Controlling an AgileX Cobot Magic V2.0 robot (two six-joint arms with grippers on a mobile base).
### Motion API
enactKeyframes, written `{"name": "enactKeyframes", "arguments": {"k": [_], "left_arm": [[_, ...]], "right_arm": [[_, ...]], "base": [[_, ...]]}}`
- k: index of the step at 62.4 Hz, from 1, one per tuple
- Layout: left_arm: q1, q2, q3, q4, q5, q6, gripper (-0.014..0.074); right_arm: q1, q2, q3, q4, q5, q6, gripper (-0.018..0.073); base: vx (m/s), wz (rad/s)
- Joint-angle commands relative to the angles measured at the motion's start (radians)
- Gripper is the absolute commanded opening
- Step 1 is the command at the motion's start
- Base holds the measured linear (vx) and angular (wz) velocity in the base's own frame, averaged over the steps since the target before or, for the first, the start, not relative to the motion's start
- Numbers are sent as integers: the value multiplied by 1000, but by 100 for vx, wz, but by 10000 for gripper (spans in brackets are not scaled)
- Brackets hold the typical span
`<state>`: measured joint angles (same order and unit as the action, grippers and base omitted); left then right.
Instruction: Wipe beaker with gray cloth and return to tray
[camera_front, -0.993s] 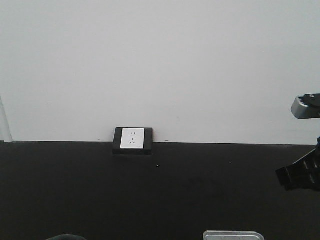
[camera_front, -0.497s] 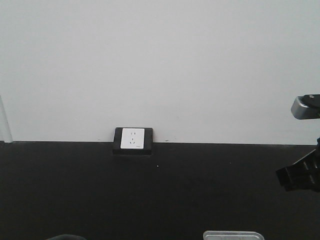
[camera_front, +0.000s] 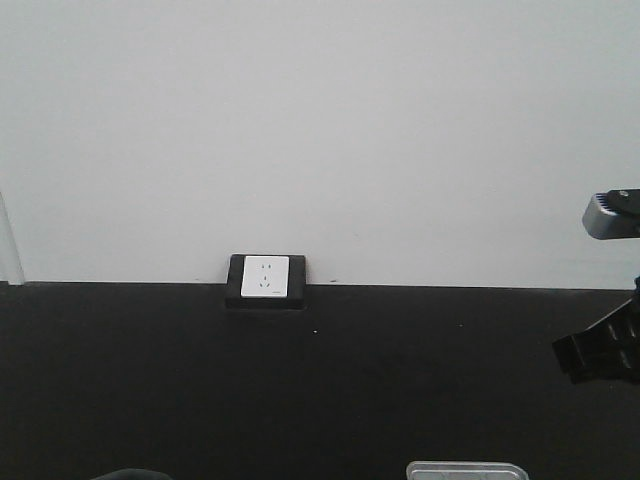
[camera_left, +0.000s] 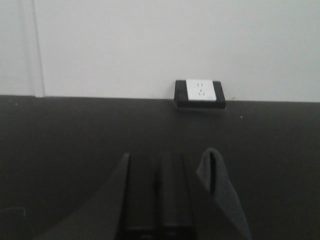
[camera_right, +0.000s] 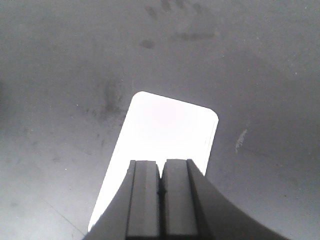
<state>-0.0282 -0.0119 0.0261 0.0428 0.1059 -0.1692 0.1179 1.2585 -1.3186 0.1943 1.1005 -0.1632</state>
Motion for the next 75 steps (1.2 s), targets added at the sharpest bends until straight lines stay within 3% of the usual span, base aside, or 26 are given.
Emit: {"name": "enactKeyframes", "arguments": {"k": [1,43,54,61,69,75], "left_arm": [[3,-17,32,0,-42,-14,-6],[3,-15,31,0,-39,-14,-6],[2,-15,31,0,-39,-14,-6],[2,-15,31,0,-39,-14,-6],[2,-15,31,0,-39,-14,-6],[2,-15,31,0,-39,-14,-6]], "right_arm": [[-3,-28,-30,7,-44,-11,-12],[-3,-28,-30,9,-36,-11,-12],[-2,-81,-30,-56,-49,-12,-12],[-8,-222,-25,-188,-82,-14,-12],[-48,-401,87,-328,-256,38,-12],[-87,-562,286,-371,-498,87,-11]], "base": [[0,0],[0,0],[0,0],[0,0],[0,0],[0,0]]}}
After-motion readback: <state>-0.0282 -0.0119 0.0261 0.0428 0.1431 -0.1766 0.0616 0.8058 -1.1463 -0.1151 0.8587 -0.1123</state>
